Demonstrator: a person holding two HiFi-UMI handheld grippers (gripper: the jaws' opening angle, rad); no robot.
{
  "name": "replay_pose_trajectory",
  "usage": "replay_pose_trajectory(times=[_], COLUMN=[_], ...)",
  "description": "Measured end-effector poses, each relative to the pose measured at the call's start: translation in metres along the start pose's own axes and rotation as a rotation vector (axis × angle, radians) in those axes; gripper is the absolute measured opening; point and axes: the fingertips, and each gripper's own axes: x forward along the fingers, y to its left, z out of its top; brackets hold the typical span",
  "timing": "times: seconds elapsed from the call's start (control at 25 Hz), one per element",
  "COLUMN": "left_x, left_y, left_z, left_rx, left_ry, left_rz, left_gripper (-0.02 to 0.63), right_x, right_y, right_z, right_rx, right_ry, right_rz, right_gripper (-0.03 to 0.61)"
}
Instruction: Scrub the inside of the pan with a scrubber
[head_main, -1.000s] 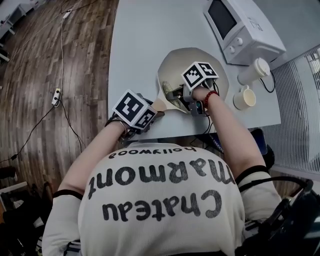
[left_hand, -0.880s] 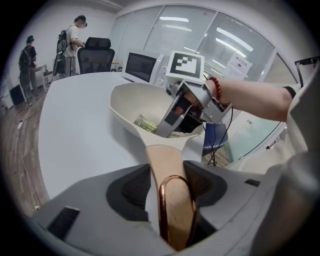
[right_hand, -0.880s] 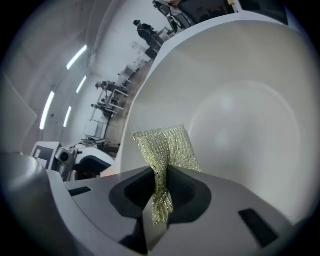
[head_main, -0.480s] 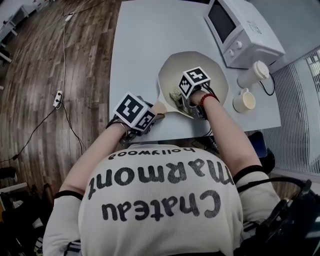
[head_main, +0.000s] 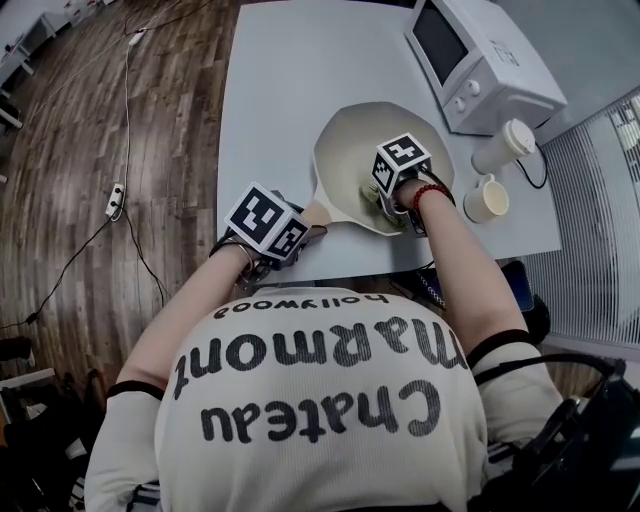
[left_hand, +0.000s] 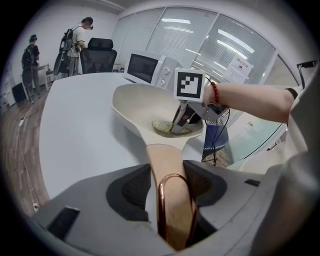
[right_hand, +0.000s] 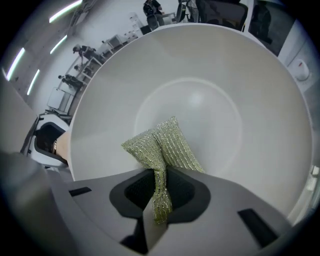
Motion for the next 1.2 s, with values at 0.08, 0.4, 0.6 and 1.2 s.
replay_pose_trajectory(times=[0.08, 0.4, 0.6, 1.2], left_x=[0.0, 0.002, 0.003, 0.002], left_y=[-0.001, -0.002, -0.003, -0.003], left_z=[0.0, 0.002, 0.001, 0.002], left_rx=[-0.007, 0.0, 0.003, -0.009], left_ry=[0.001, -0.001, 0.0, -0.005], left_rz=[-0.008, 0.0, 0.004, 0.001], left_gripper=[0.218, 0.218, 0.218, 0.218], right_x=[-0.002, -0.018, -0.024, -0.07], right_y=[-0.007, -0.04, -0.047, -0.1], right_z=[-0.004, -0.019, -0.03, -0.011], right_rx=[-0.021, -0.164, -0.194, -0.211], right_ry=[0.001, 0.117, 0.156, 0.04], right_rz=[-0.048, -0.334, -0.401, -0.513], right_gripper=[0.061, 0.061, 0.061, 0.061])
